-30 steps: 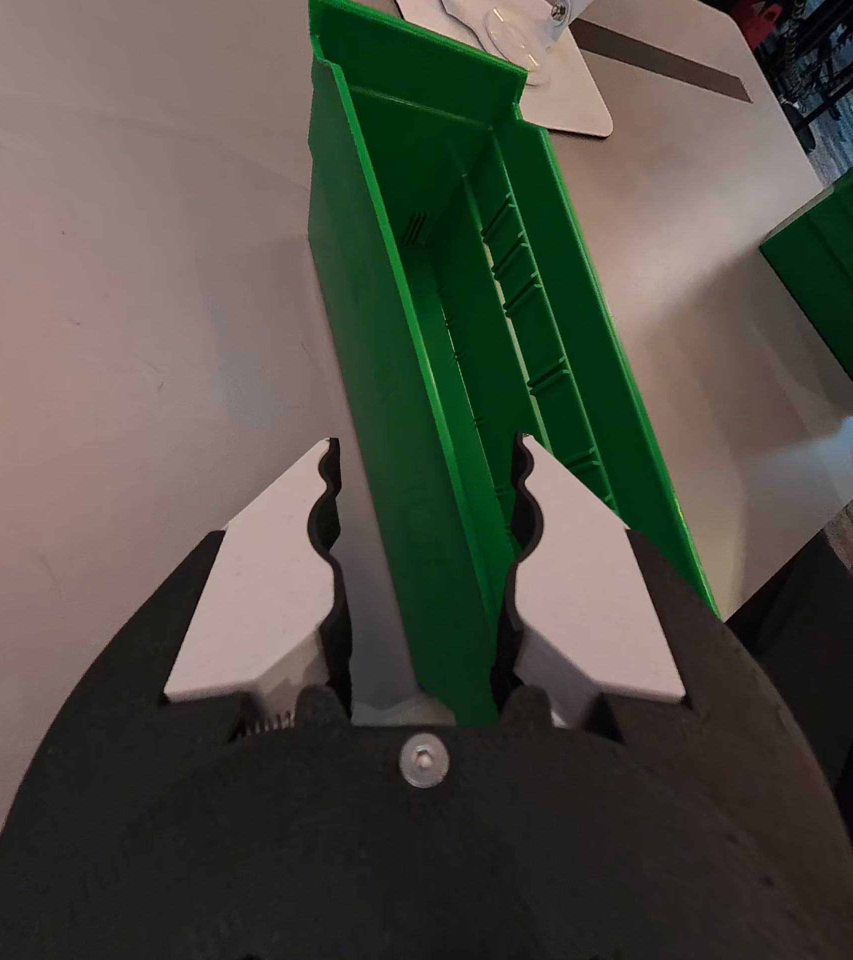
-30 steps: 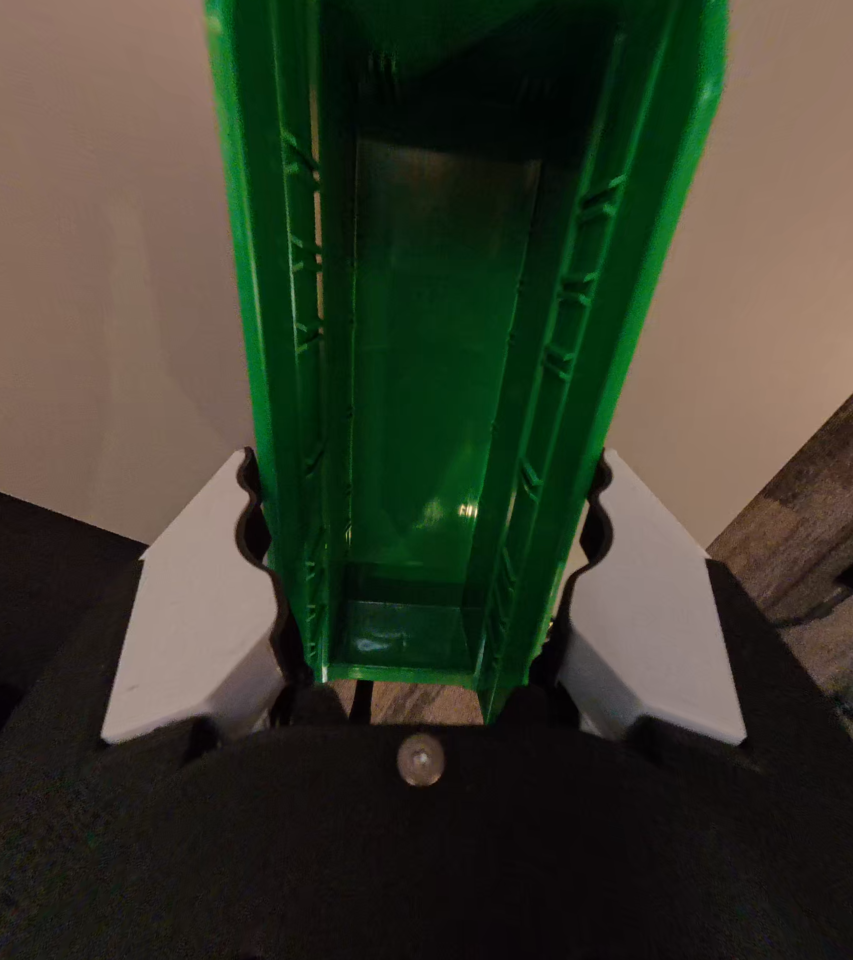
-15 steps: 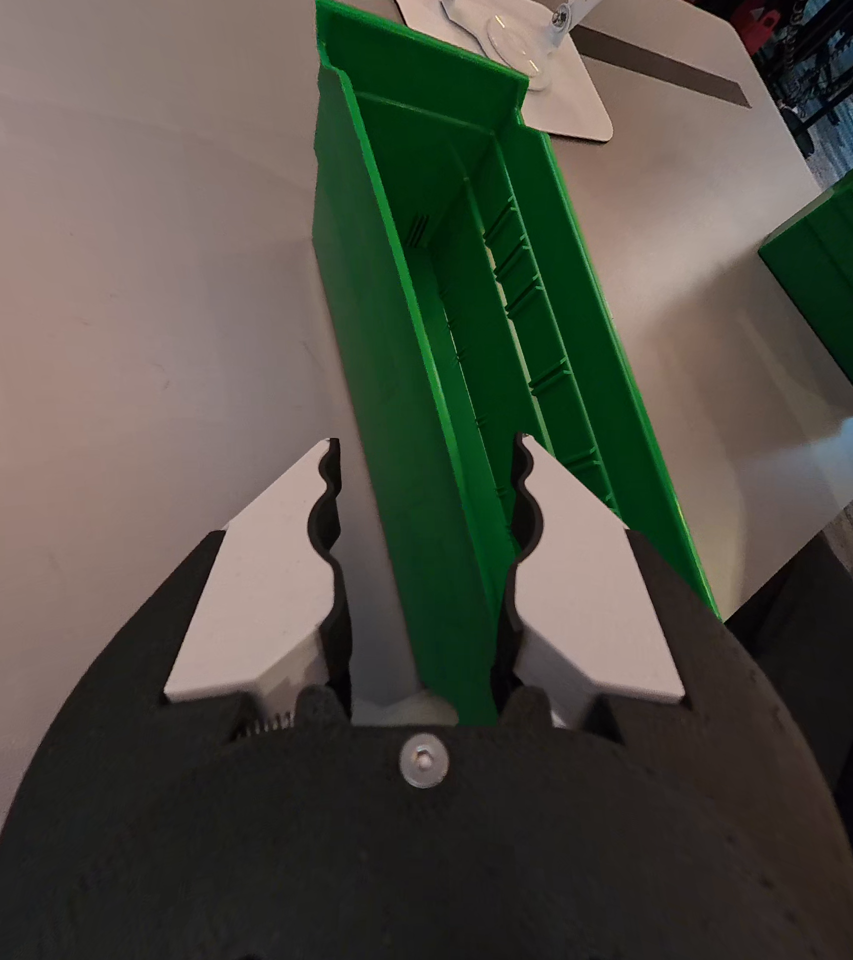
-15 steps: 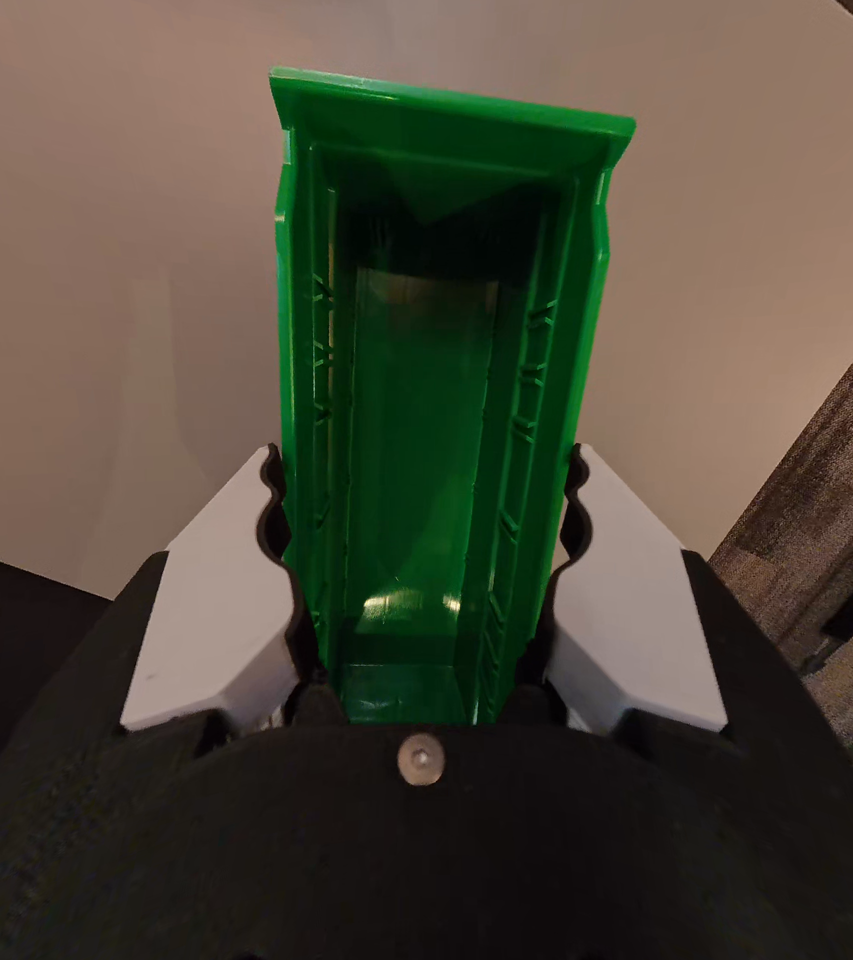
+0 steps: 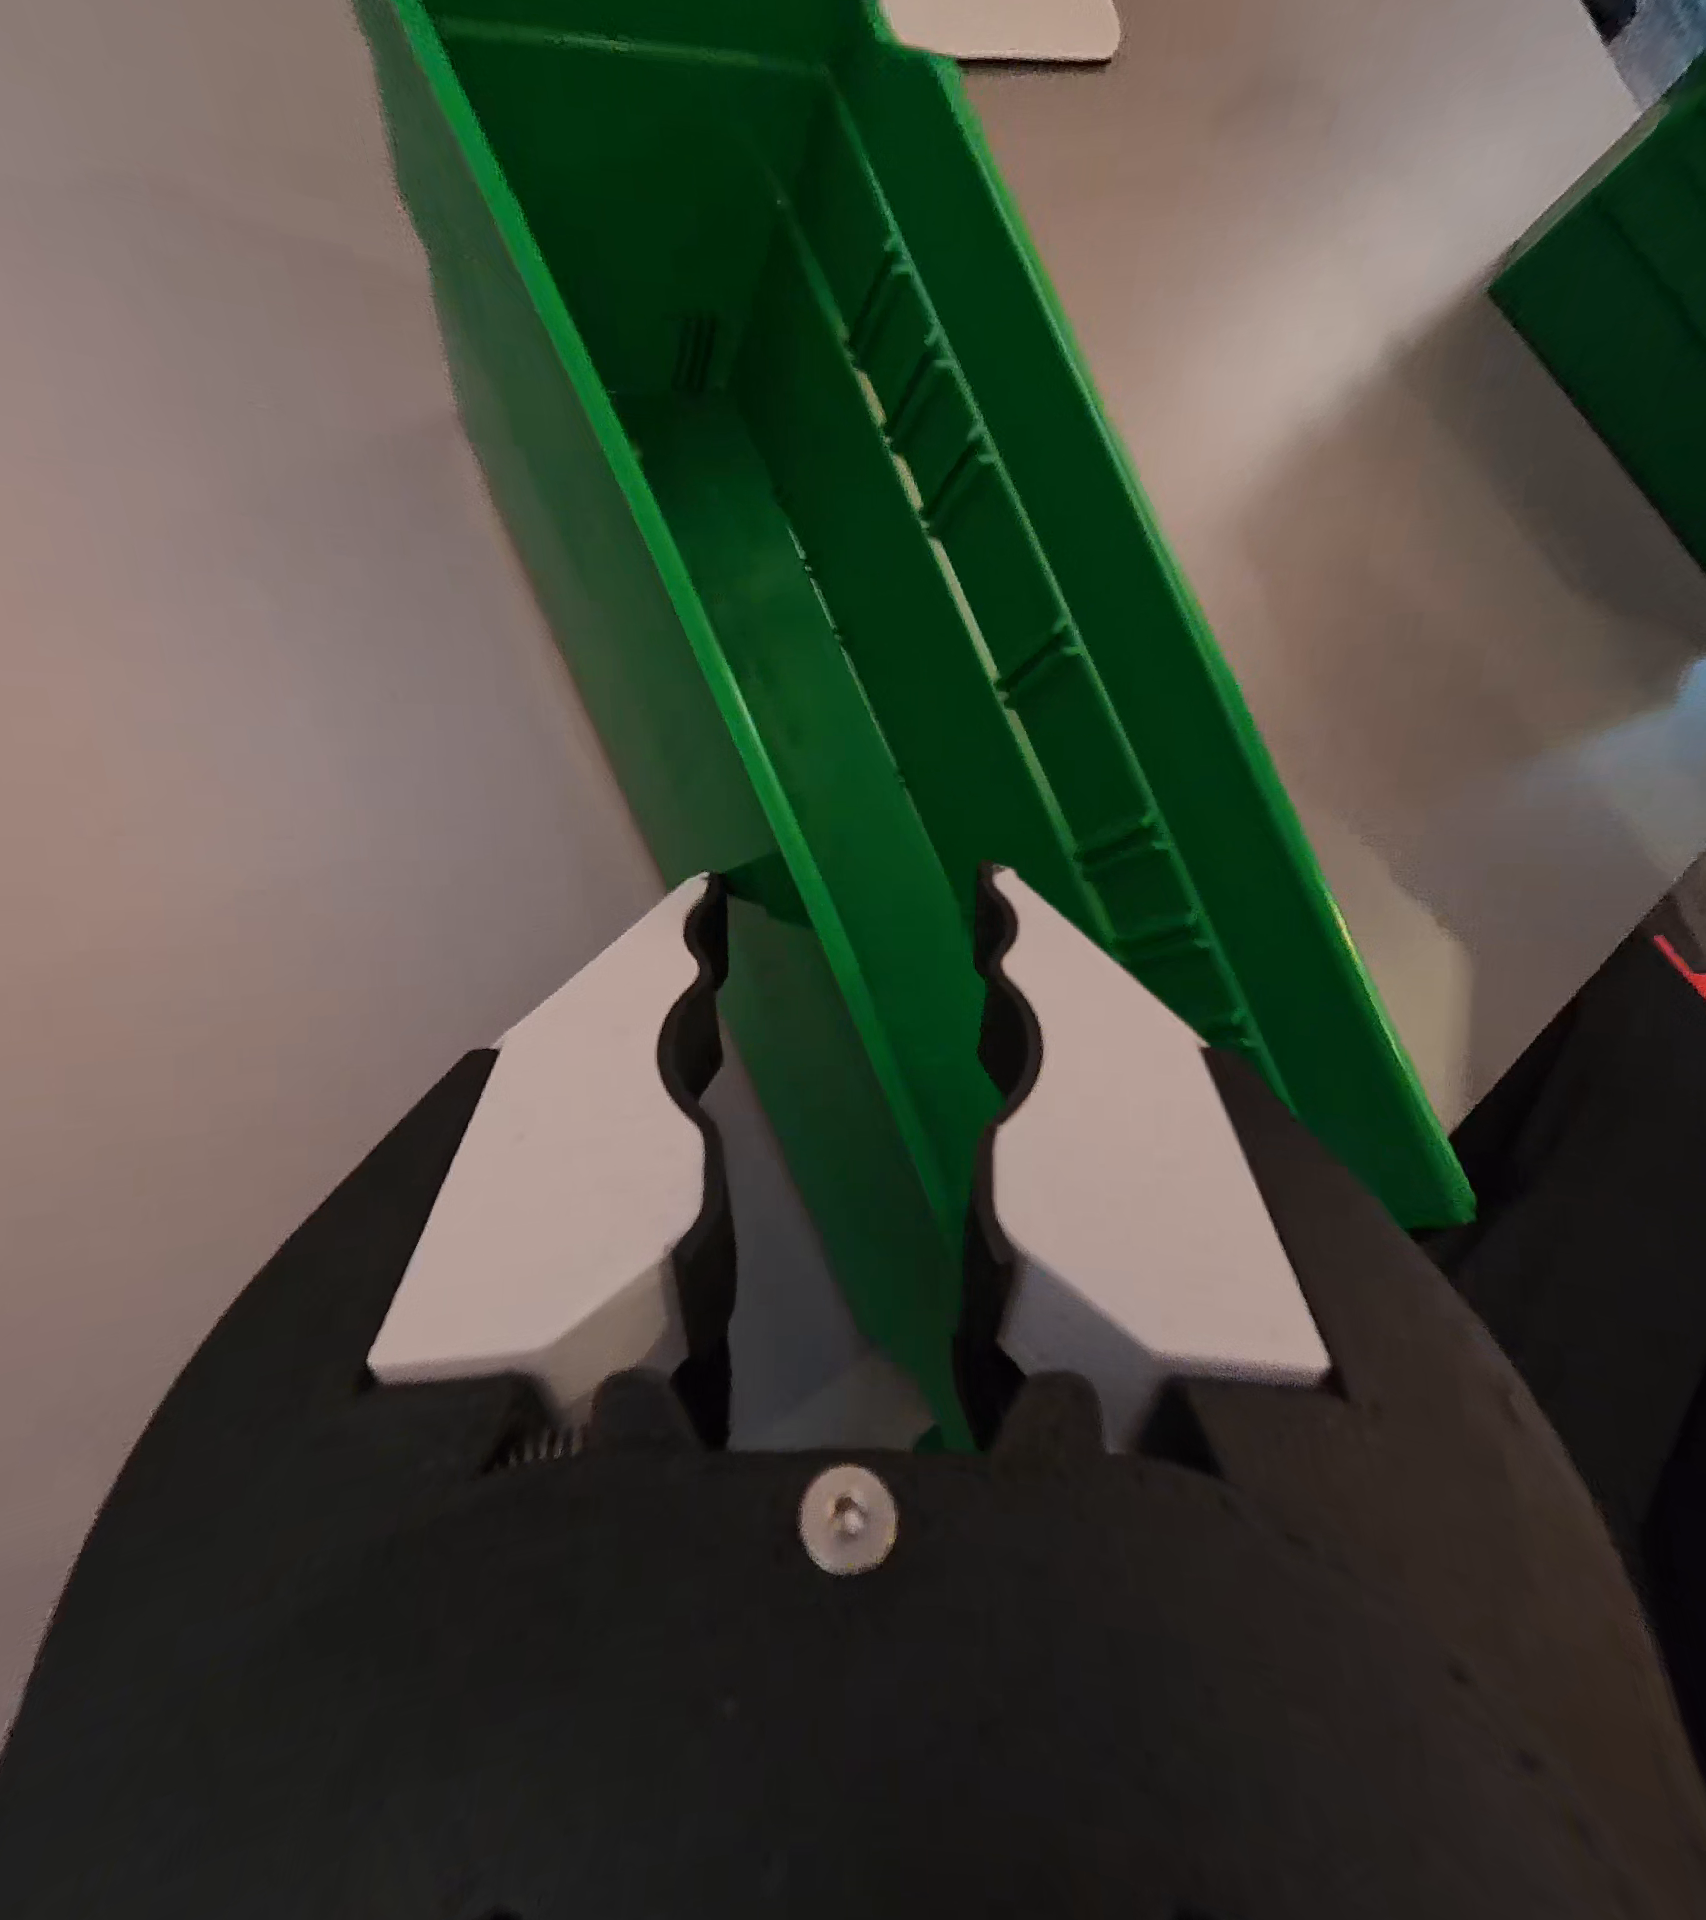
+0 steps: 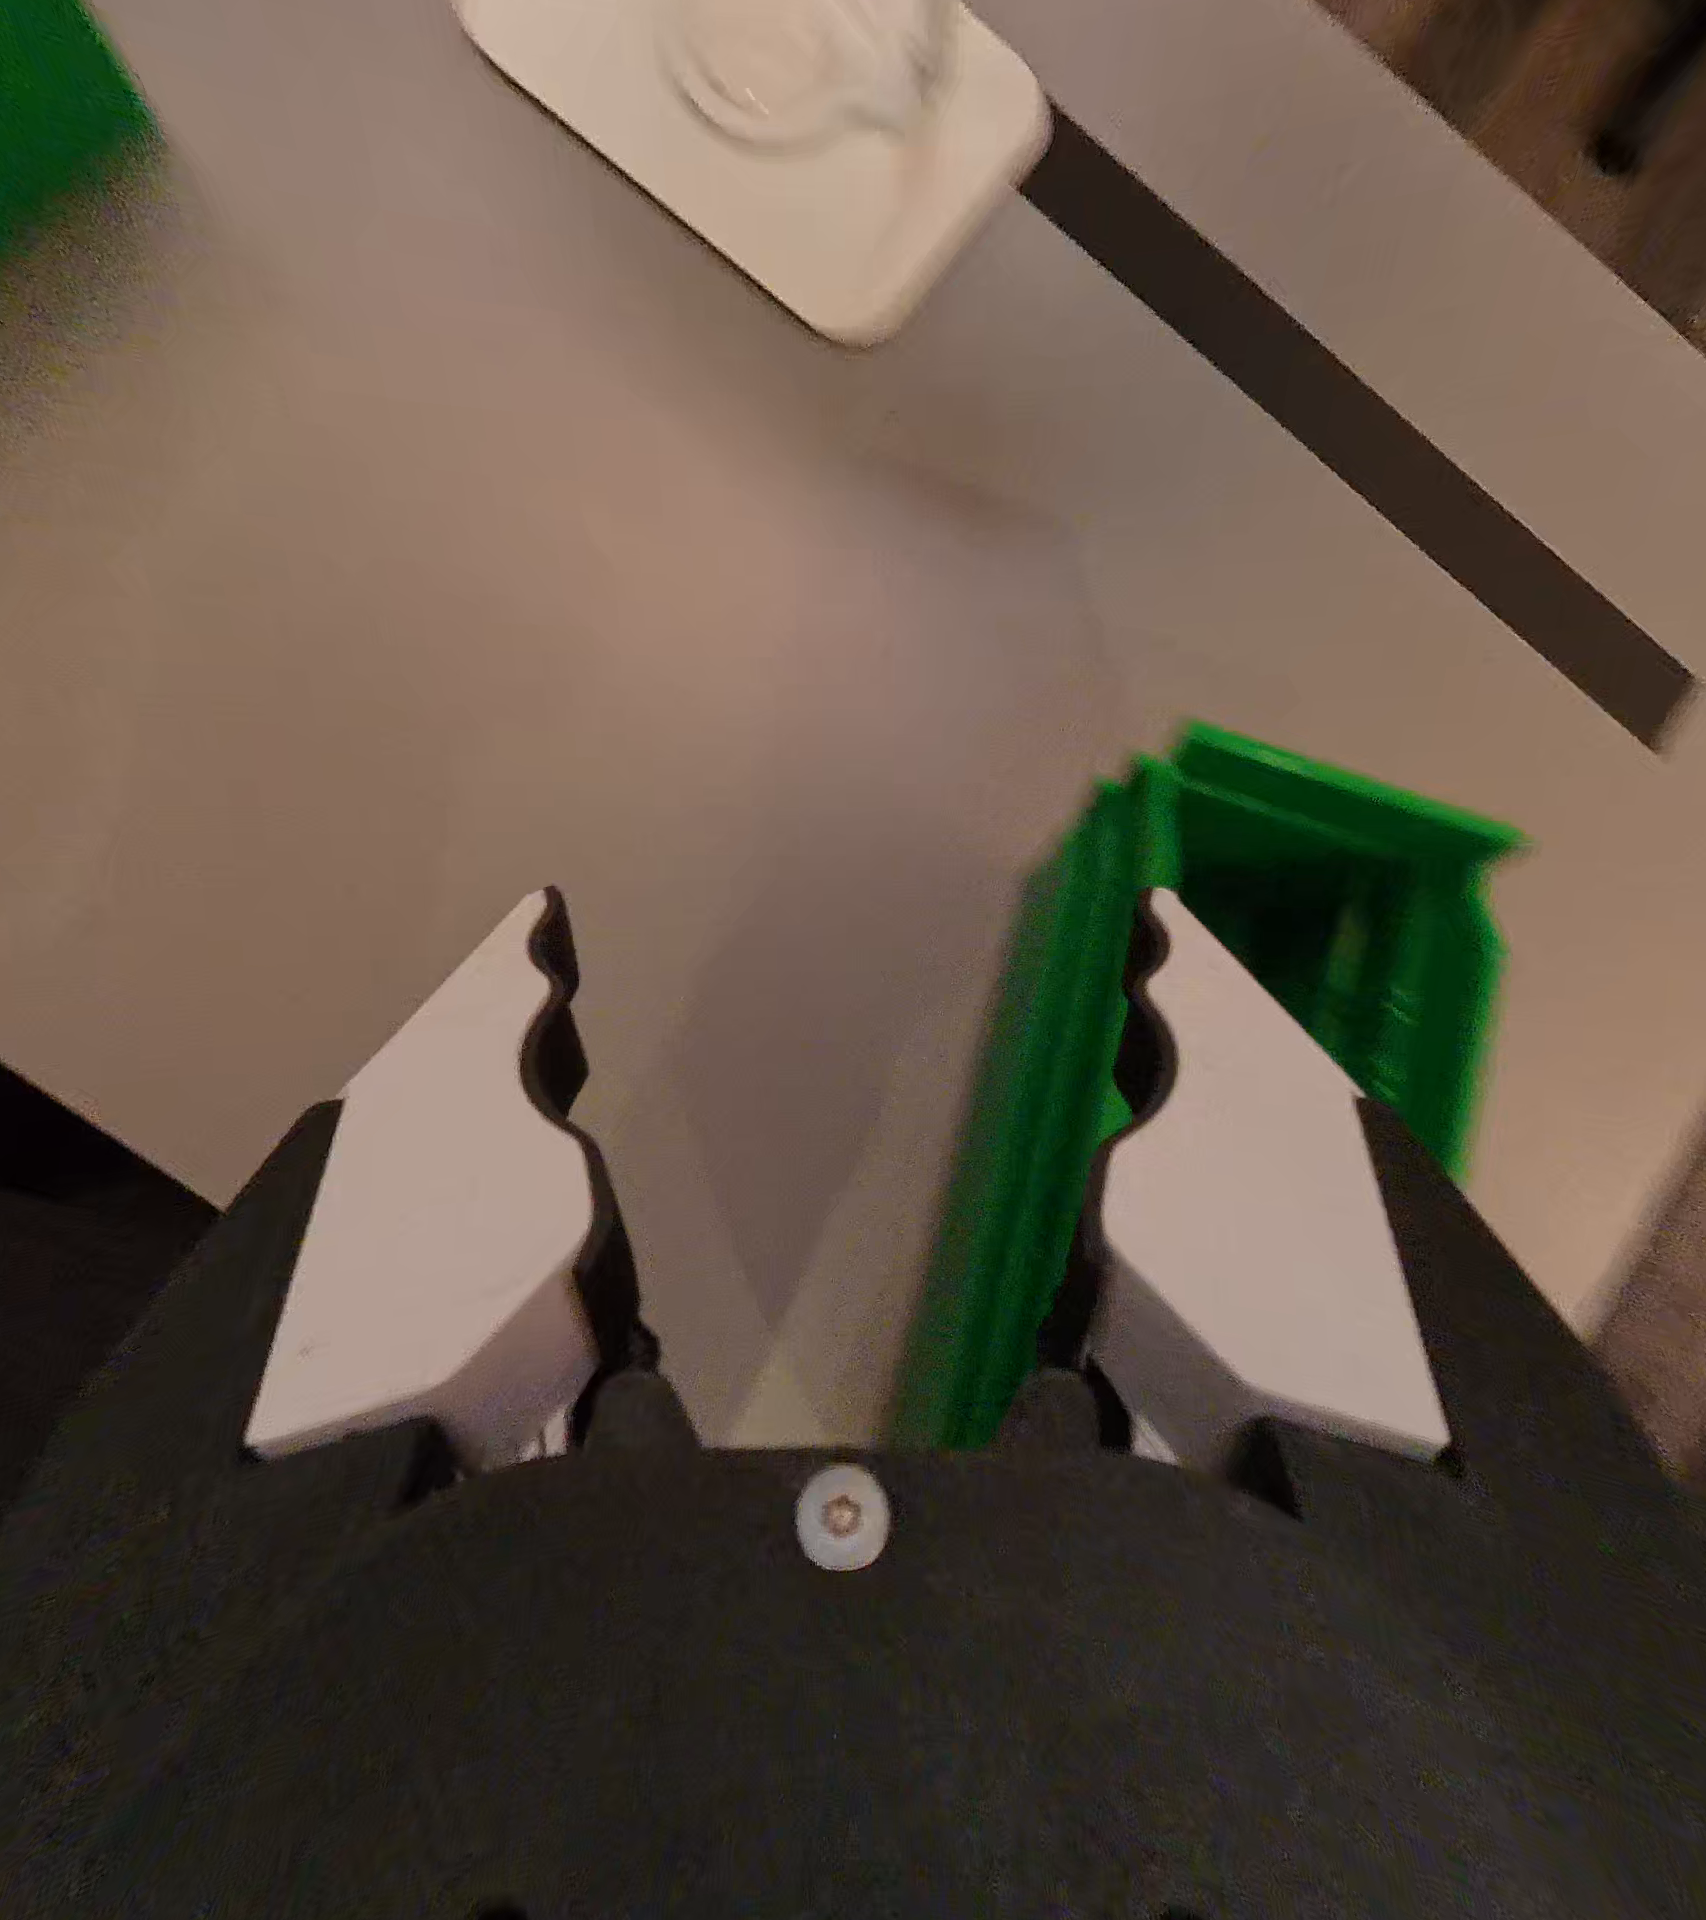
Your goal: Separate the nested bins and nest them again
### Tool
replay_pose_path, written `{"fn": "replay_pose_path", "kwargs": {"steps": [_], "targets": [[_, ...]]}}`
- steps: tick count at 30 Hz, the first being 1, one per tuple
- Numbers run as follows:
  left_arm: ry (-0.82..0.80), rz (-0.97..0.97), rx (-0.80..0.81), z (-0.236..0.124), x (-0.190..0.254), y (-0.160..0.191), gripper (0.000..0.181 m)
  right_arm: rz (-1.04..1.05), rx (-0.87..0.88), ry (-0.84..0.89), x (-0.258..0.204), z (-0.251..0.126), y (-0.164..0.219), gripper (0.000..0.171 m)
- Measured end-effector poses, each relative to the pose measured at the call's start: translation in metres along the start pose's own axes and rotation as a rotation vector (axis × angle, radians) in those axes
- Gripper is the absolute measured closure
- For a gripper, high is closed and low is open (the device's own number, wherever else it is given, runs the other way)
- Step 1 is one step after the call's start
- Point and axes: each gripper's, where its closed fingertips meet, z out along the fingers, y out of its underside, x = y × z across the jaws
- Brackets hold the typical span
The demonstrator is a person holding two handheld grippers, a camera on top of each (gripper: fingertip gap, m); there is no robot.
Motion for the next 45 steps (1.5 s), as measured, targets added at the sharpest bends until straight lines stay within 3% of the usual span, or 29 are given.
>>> {"fn": "replay_pose_path", "kwargs": {"steps": [3, 6, 10, 14, 19, 21, 29, 39, 45], "targets": [[-0.001, 0.014, -0.025, 0.014, 0.019, -0.001, 0.145, -0.011, 0.082, -0.157, -0.07, 0.02, -0.027, 0.054], [0.043, -0.033, -0.032, 0.032, 0.048, -0.005, 0.145, -0.004, 0.097, -0.293, -0.138, 0.042, -0.042, 0.053], [0.123, -0.029, -0.041, 0.055, 0.091, -0.009, 0.131, 0.03, 0.062, -0.505, -0.216, 0.074, -0.047, 0.055], [0.265, -0.076, -0.033, 0.076, 0.143, -0.014, 0.114, 0.101, 0.024, -0.614, -0.248, 0.099, -0.041, 0.055], [0.464, -0.155, -0.013, 0.097, 0.208, -0.021, 0.096, 0.131, -0.003, -0.621, -0.238, 0.104, -0.026, 0.053], [0.524, -0.155, -0.009, 0.104, 0.231, -0.022, 0.104, 0.144, -0.015, -0.616, -0.225, 0.102, -0.022, 0.05], [0.896, -0.14, -0.08, 0.116, 0.33, -0.012, 0.09, 0.116, -0.091, -0.521, -0.167, 0.094, -0.007, 0.046], [0.815, -0.16, 0.003, 0.108, 0.273, -0.023, 0.094, -0.243, -0.25, -0.361, -0.172, 0.112, 0.021, 0.032], [0.782, -0.115, 0.001, 0.108, 0.266, -0.023, 0.092, -0.457, -0.354, -0.311, -0.173, 0.126, 0.037, 0.032]]}}
